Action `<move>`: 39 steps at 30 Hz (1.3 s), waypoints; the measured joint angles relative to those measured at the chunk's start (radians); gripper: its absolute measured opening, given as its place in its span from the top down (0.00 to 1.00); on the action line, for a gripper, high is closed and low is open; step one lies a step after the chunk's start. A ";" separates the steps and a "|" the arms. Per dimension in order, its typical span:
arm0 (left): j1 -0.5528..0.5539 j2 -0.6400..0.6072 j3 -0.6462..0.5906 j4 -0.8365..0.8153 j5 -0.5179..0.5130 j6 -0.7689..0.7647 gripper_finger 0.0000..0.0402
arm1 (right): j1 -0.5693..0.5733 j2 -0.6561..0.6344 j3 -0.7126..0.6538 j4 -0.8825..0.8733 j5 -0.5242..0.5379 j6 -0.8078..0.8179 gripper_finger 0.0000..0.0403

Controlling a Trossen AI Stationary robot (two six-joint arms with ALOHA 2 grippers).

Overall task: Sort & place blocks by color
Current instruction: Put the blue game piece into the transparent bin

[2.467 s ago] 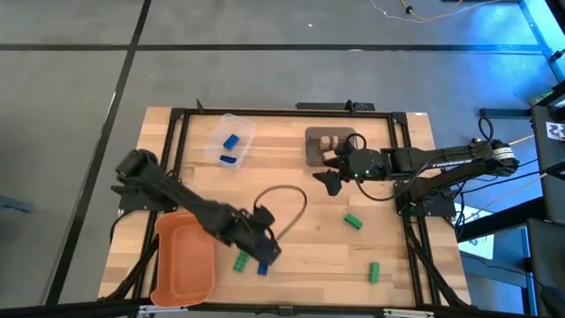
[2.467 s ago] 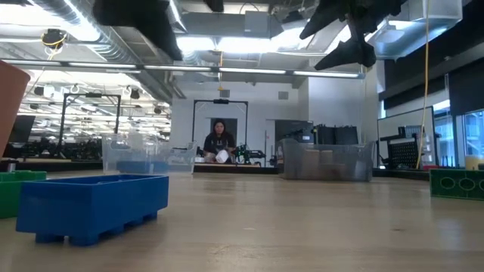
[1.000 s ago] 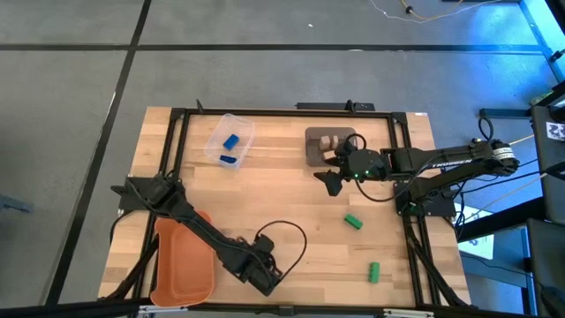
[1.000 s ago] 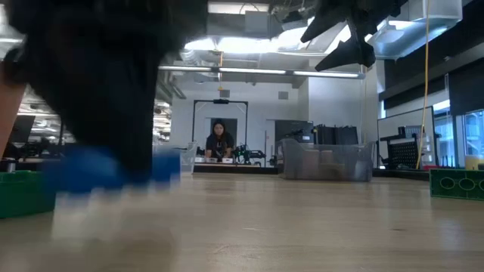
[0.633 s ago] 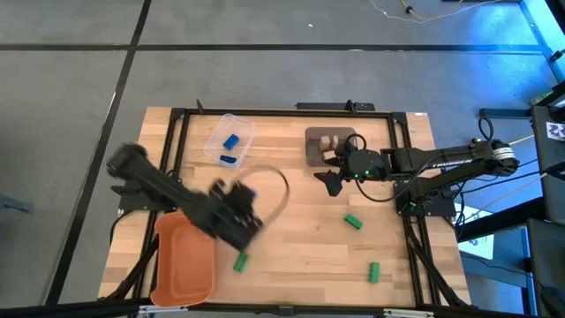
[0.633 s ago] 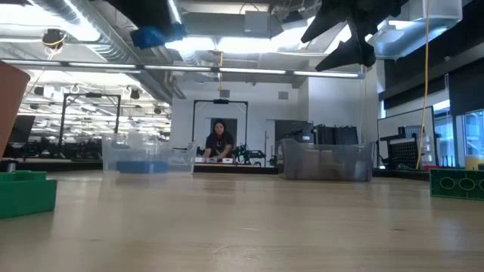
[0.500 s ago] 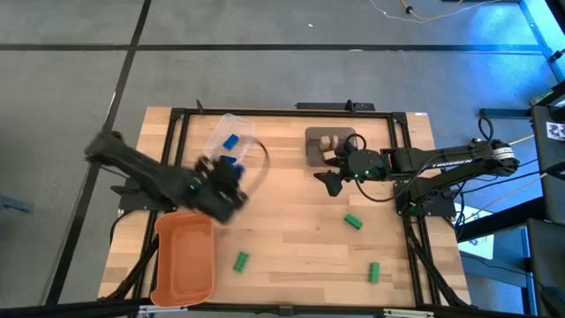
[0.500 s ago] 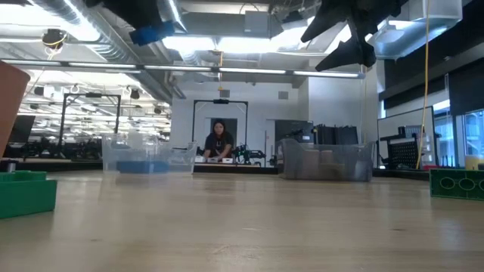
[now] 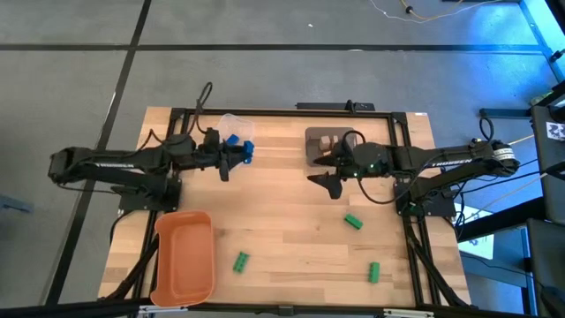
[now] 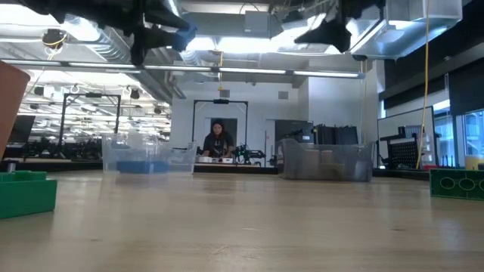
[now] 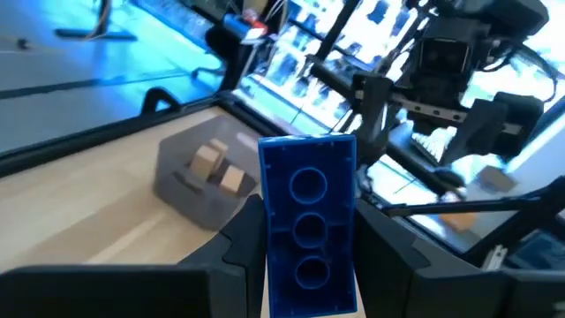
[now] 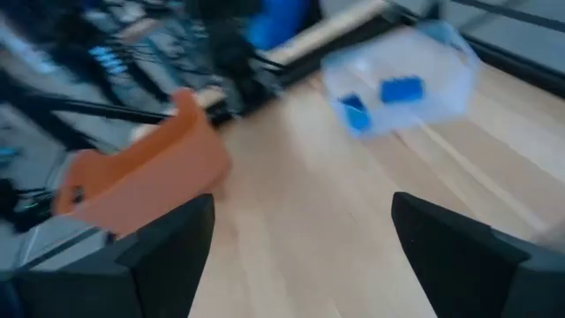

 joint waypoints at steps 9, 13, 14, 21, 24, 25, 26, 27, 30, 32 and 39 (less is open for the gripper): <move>0.050 0.014 -0.009 0.026 0.053 -0.018 0.72 | -0.035 0.000 0.000 0.155 -0.114 -0.121 0.14; 0.050 0.014 -0.009 0.025 0.055 -0.019 0.72 | -0.040 0.000 0.000 0.161 -0.129 -0.096 0.14; 0.051 0.014 -0.009 0.025 0.052 -0.019 0.72 | -0.040 0.000 0.000 0.166 -0.131 -0.095 0.14; 0.267 0.029 0.120 -0.356 0.001 -0.009 0.72 | -0.040 0.000 0.000 0.166 -0.071 -0.068 0.14; 0.440 0.113 0.207 -0.572 0.085 0.058 0.72 | -0.041 0.000 0.000 0.167 -0.054 -0.064 0.14; 0.489 0.147 0.228 -0.618 0.133 0.092 0.72 | -0.041 0.000 0.000 0.166 -0.054 -0.061 0.14; 0.534 0.181 0.247 -0.657 0.178 0.126 0.72 | -0.041 0.000 0.000 0.166 -0.051 -0.059 0.14; 0.569 0.220 0.265 -0.682 0.217 0.152 0.72 | -0.041 0.000 0.000 0.166 -0.044 -0.053 0.14; 0.617 0.349 0.285 -0.756 0.281 0.202 0.72 | -0.041 0.000 0.000 0.165 -0.020 -0.033 0.14; 0.616 0.421 0.285 -0.779 0.281 0.220 0.72 | -0.041 0.000 0.000 0.164 -0.015 -0.032 0.14; 0.579 0.534 0.286 -0.780 0.229 0.253 0.63 | -0.041 0.000 0.000 0.161 -0.016 -0.010 0.14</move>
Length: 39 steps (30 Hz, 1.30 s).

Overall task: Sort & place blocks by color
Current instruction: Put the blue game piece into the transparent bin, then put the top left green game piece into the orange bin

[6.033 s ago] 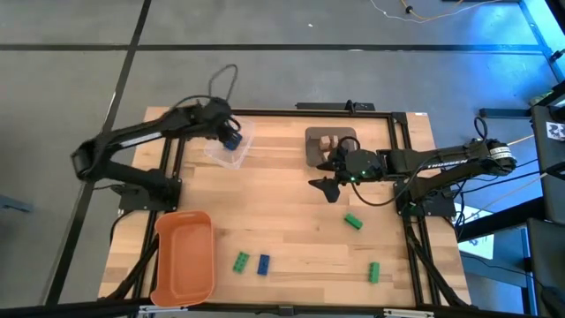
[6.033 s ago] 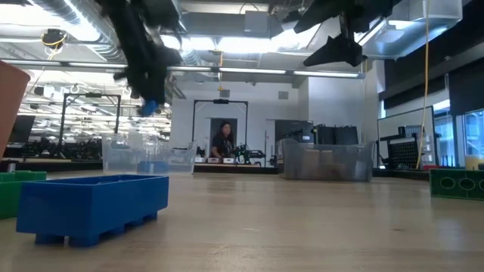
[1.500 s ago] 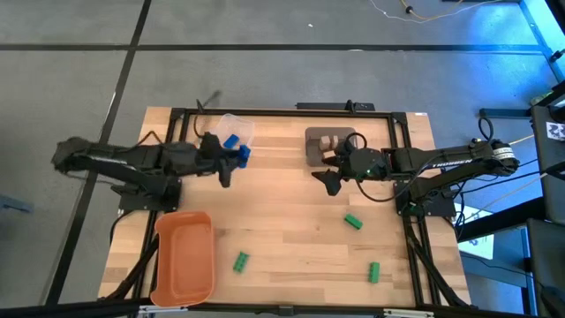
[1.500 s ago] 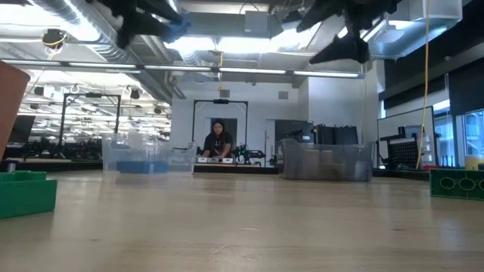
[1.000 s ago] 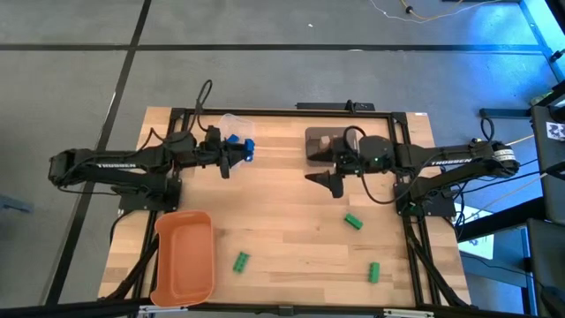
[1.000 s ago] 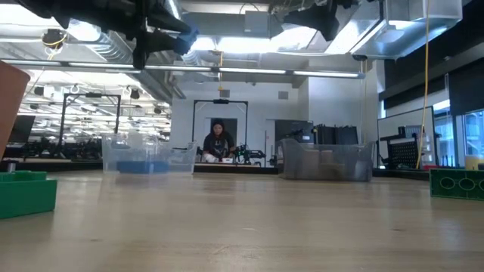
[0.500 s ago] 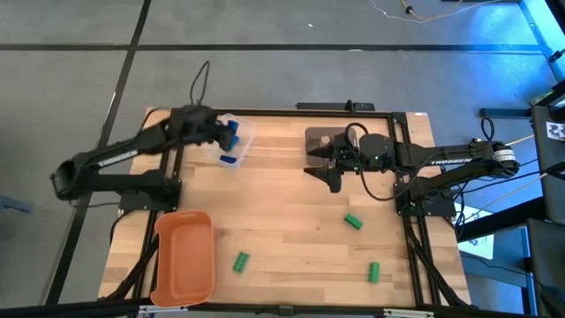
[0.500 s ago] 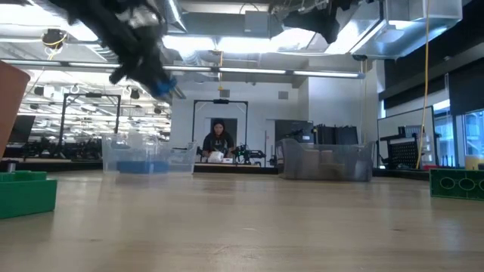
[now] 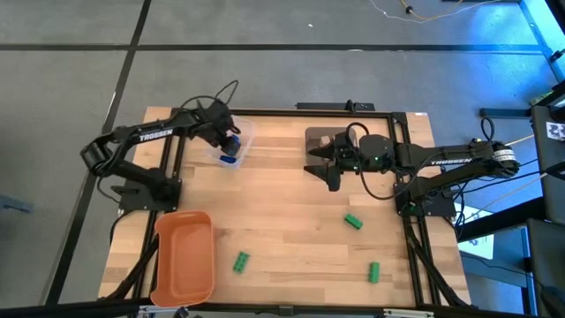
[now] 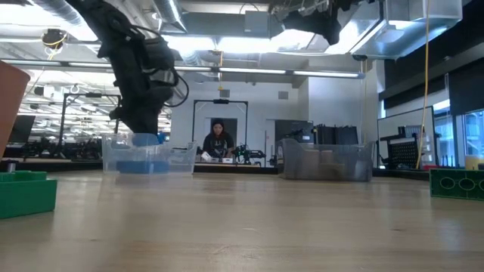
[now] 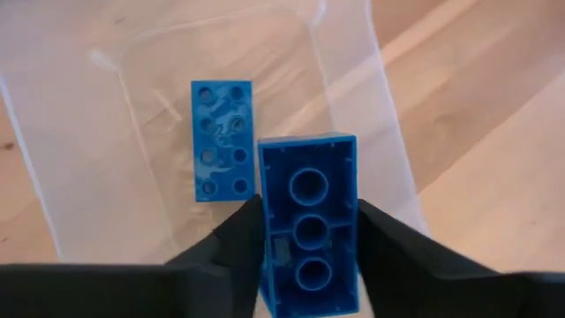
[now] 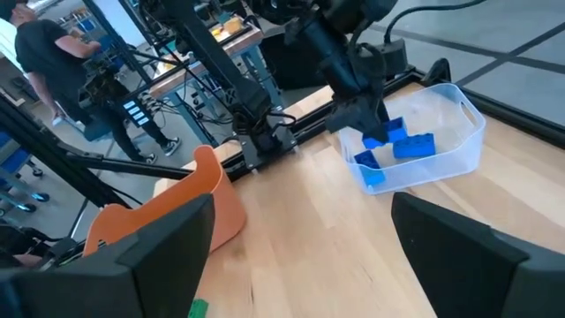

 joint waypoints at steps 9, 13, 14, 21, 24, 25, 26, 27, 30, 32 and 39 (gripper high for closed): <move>-0.008 -0.002 0.005 -0.006 0.000 -0.014 0.22 | 0.000 0.000 0.000 -0.001 0.004 0.000 0.14; -0.009 -0.064 0.057 0.008 0.080 -0.039 0.18 | 0.000 -0.001 0.000 0.002 0.063 0.044 0.14; -0.016 -0.094 0.068 0.026 0.098 -0.044 0.18 | -0.001 -0.001 0.000 0.005 0.056 0.046 0.14; -0.180 -0.371 0.039 0.335 0.097 -0.138 0.20 | -0.011 -0.002 0.002 -0.163 -0.089 0.120 0.14; -0.277 -0.471 0.001 0.468 0.050 -0.175 0.20 | 0.006 -0.002 0.002 -0.324 -0.120 0.202 0.14; -0.309 -0.500 -0.009 0.504 0.042 -0.186 0.20 | 0.022 -0.001 0.002 -0.389 -0.132 0.229 0.14; -0.339 -0.524 -0.016 0.531 0.029 -0.194 0.20 | 0.041 0.001 0.002 -0.461 -0.147 0.248 0.14; -0.367 -0.544 -0.022 0.559 0.015 -0.195 0.20 | 0.064 0.005 0.002 -0.532 -0.156 0.272 0.14; -0.435 -0.592 -0.031 0.585 -0.055 -0.196 0.20 | 0.149 0.034 0.002 -0.742 -0.156 0.361 0.14; -0.463 -0.612 -0.031 0.588 -0.104 -0.196 0.20 | 0.205 0.067 0.002 -0.857 -0.154 0.419 0.14; -0.481 -0.625 -0.031 0.584 -0.139 -0.197 0.20 | 0.338 0.250 0.002 -0.907 -0.143 0.532 0.14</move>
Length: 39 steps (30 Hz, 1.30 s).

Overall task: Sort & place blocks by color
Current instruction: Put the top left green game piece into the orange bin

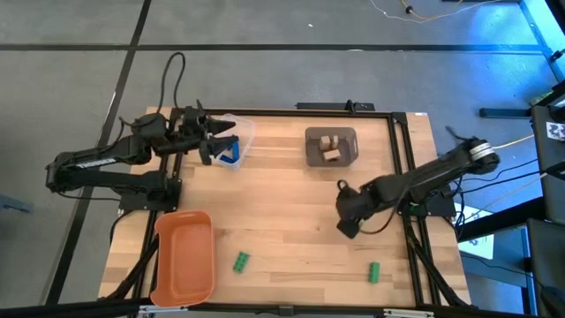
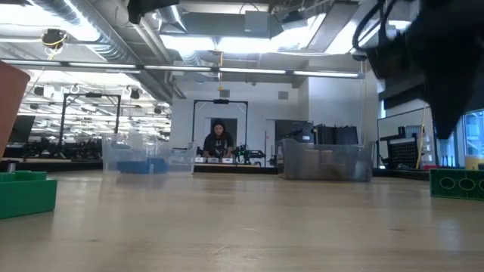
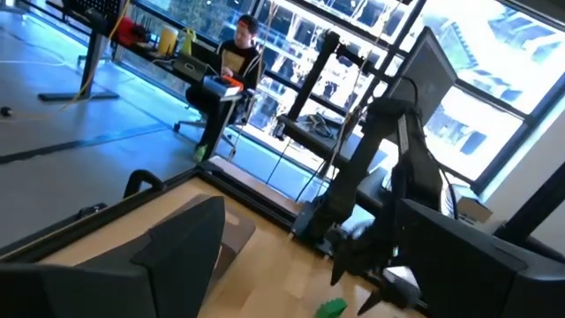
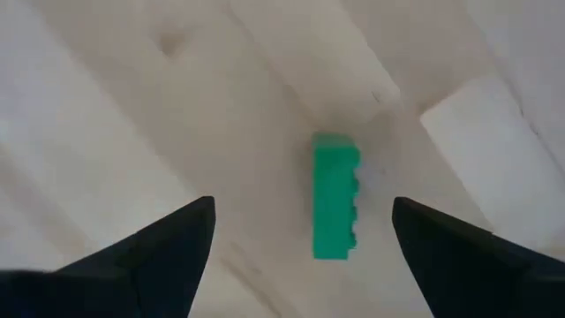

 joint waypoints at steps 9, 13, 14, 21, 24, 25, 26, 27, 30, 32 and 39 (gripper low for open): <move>0.000 0.000 0.000 0.001 -0.001 -0.004 0.20 | 0.025 0.236 0.000 -0.004 0.020 0.045 0.20; 0.000 0.000 0.000 0.002 -0.001 -0.005 0.20 | 0.025 0.273 0.000 -0.002 0.006 0.036 0.32; 0.000 0.000 0.000 0.002 -0.001 -0.006 0.20 | 0.025 0.277 0.000 -0.002 -0.007 0.030 0.37; 0.000 0.000 0.000 0.003 -0.001 -0.006 0.20 | 0.025 0.253 -0.001 -0.027 -0.018 -0.062 0.77; 0.000 0.000 0.000 0.003 -0.001 -0.005 0.20 | 0.025 0.190 -0.001 -0.029 -0.018 -0.122 0.77; 0.000 0.000 0.000 0.003 -0.001 -0.005 0.20 | 0.025 0.160 -0.001 -0.020 -0.017 -0.141 0.77; 0.000 0.000 0.000 0.003 -0.001 -0.005 0.20 | 0.025 0.127 -0.001 -0.003 -0.011 -0.150 0.77; 0.000 0.000 0.000 0.003 -0.001 -0.003 0.20 | 0.025 0.092 -0.002 0.032 0.004 -0.169 0.77; 0.000 0.000 0.000 -0.002 -0.001 0.015 0.20 | 0.019 -0.002 -0.009 0.266 0.078 -0.203 0.77; -0.001 0.000 0.000 -0.006 0.010 0.021 0.20 | -0.001 -0.039 -0.025 0.479 0.124 -0.223 0.77; -0.018 0.055 -0.001 0.002 0.075 0.022 0.20 | -0.145 0.013 -0.037 1.115 0.180 -0.383 0.77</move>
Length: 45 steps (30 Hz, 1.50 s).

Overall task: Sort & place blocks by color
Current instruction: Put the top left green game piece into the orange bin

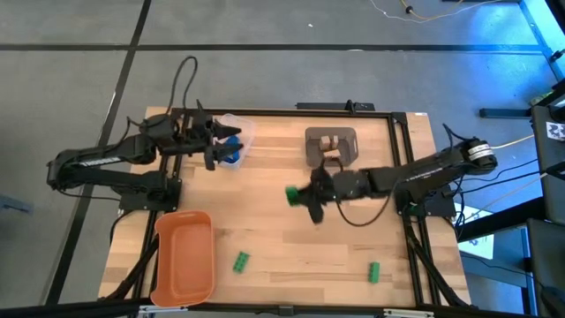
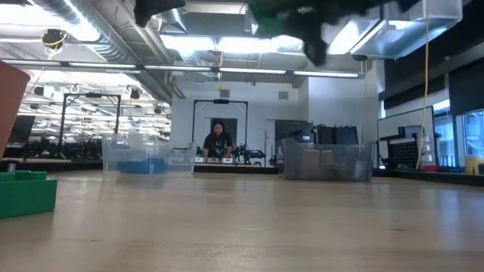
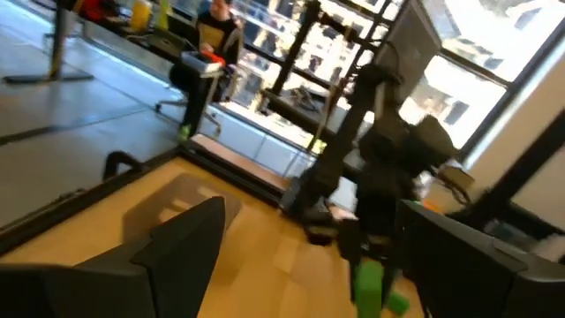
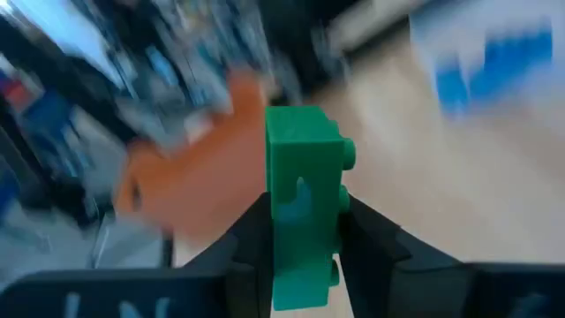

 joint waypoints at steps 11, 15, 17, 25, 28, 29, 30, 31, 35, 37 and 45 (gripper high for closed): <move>-0.149 0.173 0.000 0.189 0.015 0.027 0.20 | -0.119 0.008 0.069 0.183 -0.059 -0.158 0.77; -0.164 0.201 0.000 0.222 0.014 0.026 0.20 | -0.120 0.008 0.069 0.180 -0.061 -0.158 0.77; -0.171 0.205 0.000 0.230 0.000 0.009 0.20 | -0.120 0.008 0.069 0.178 -0.061 -0.157 0.77; -0.237 0.367 0.001 0.356 -0.057 0.007 0.20 | -0.112 0.048 0.070 0.173 -0.070 -0.160 0.77; -0.249 0.433 0.001 0.446 -0.058 0.007 0.20 | -0.112 0.066 0.070 0.175 -0.085 -0.157 0.77; -0.249 0.445 0.001 0.453 -0.057 0.007 0.20 | -0.111 0.068 0.070 0.173 -0.085 -0.157 0.77; -0.250 0.453 0.001 0.458 -0.057 0.006 0.20 | -0.110 0.068 0.070 0.174 -0.085 -0.158 0.77; -0.250 0.458 0.001 0.457 -0.057 0.006 0.20 | -0.110 0.067 0.070 0.180 -0.085 -0.159 0.77; -0.256 0.461 0.001 0.459 -0.061 0.006 0.23 | -0.110 0.067 0.070 0.195 -0.085 -0.178 0.77; -0.261 0.461 0.001 0.458 -0.068 0.006 0.26 | -0.110 0.067 0.070 0.196 -0.085 -0.179 0.77; -0.271 0.462 0.001 0.452 -0.099 -0.001 0.44 | -0.110 0.067 0.070 0.217 -0.085 -0.201 0.77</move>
